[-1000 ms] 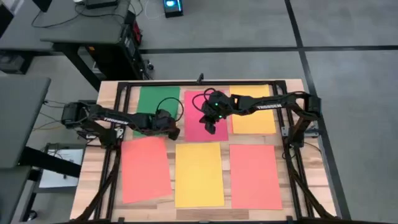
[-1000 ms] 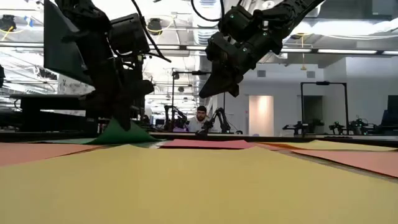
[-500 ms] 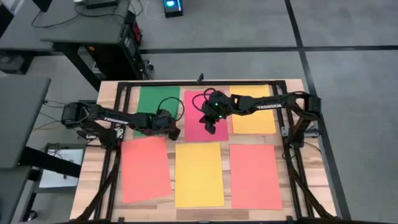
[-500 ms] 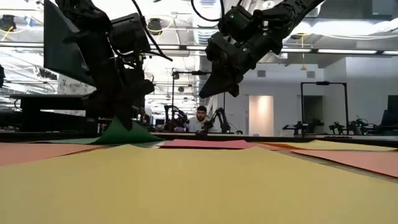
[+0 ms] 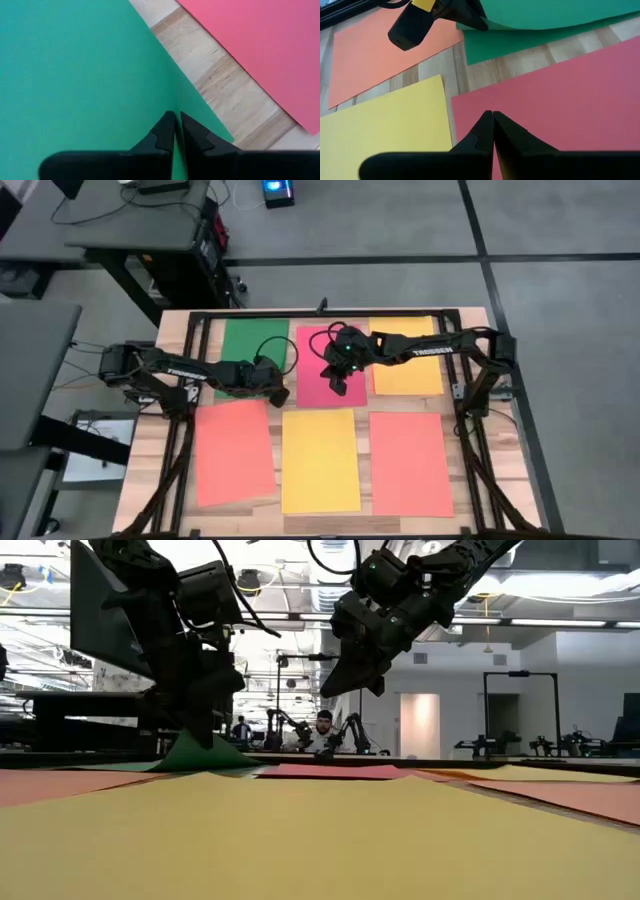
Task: Organize paper
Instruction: Stack the green paper on top of the green paper
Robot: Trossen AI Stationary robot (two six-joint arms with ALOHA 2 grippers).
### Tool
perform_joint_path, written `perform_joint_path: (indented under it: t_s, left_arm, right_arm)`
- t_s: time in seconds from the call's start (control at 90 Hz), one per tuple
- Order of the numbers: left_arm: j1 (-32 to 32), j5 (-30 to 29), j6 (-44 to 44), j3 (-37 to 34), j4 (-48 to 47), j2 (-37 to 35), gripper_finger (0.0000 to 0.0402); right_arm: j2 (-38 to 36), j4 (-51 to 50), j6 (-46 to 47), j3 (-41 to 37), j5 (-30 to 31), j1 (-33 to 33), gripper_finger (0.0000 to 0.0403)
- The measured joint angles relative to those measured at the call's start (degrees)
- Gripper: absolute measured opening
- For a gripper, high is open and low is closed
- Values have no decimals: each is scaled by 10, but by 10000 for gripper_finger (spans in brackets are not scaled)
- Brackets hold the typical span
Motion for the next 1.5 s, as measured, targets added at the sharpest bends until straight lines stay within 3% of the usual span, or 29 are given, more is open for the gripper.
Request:
perform_joint_path:
  t_s: [0.722, 1.078, 1.322, 1.5]
  left_arm:
    - [0, 16, -4, 0, 0, 0, 1]
    - [0, 20, -27, 0, 0, 0, 67]
    - [0, 3, -33, 0, 0, 0, 75]
    - [0, 27, -27, 0, 3, 0, 84]
  right_arm:
    - [0, 0, 3, 0, 0, 0, 0]
    - [0, 0, 3, 0, 0, 2, 0]
    - [0, 0, 3, 0, 0, 4, 0]
    - [0, 0, 3, 0, 0, 4, 0]
